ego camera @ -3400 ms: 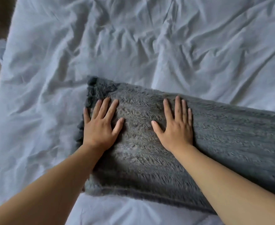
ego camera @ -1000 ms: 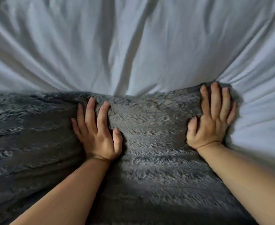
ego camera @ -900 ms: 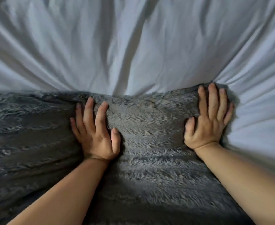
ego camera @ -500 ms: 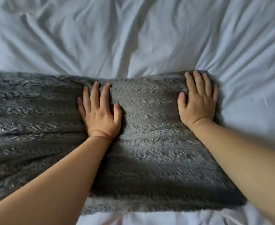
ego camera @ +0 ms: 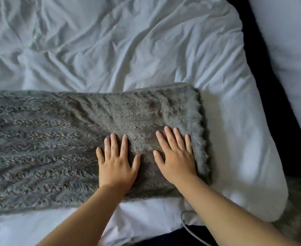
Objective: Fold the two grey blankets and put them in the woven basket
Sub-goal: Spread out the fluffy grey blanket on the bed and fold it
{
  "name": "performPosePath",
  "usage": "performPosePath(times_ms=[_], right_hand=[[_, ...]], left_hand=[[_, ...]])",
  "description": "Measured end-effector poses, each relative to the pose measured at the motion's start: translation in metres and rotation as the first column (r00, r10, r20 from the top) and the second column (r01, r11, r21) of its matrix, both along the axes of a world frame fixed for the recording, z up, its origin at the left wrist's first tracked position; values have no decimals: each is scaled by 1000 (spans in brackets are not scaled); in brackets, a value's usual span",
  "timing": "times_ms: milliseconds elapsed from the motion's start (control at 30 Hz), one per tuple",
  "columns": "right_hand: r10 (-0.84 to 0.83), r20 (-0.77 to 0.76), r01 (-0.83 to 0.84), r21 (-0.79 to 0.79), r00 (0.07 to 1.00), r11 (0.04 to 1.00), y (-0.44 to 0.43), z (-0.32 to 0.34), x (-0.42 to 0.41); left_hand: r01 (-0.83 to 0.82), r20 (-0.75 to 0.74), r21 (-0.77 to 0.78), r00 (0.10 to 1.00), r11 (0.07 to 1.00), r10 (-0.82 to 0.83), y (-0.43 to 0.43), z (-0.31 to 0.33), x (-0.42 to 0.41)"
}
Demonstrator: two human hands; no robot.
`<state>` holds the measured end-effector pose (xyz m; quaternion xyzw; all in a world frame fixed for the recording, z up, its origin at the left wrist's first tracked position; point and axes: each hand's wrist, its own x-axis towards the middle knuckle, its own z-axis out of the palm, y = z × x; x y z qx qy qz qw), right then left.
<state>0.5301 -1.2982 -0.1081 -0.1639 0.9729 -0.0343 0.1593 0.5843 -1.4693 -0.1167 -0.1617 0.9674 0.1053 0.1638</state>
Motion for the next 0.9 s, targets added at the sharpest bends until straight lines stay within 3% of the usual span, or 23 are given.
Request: performPosePath(times_ms=[100, 300, 467, 567, 733, 833, 900], right_hand=[[-3, -102, 2, -4, 995, 1000, 32, -22, -14], [62, -326, -126, -178, 943, 976, 46, -93, -40], [43, -404, -128, -185, 914, 974, 43, -139, -42], [47, -393, -127, -179, 918, 976, 43, -126, -43], [8, -224, -37, -122, 974, 992, 32, -68, -40], [-39, -182, 23, -89, 983, 996, 10, -40, -39], [33, -192, -58, -127, 981, 990, -19, -25, -38]], left_hand=[[-9, -34, -31, 999, 999, 8, 4, -19, -7], [-59, -221, -39, 974, 997, 49, 18, -77, -21], [-89, -310, -93, 949, 992, 56, 24, -122, -23], [-88, -295, -77, 953, 993, 61, 23, -111, -24], [-137, -184, 19, 973, 990, 138, 22, -60, -28], [-149, -200, 80, 966, 986, 162, 4, -30, -25], [-229, -229, 97, 942, 969, 246, -23, -14, -18]])
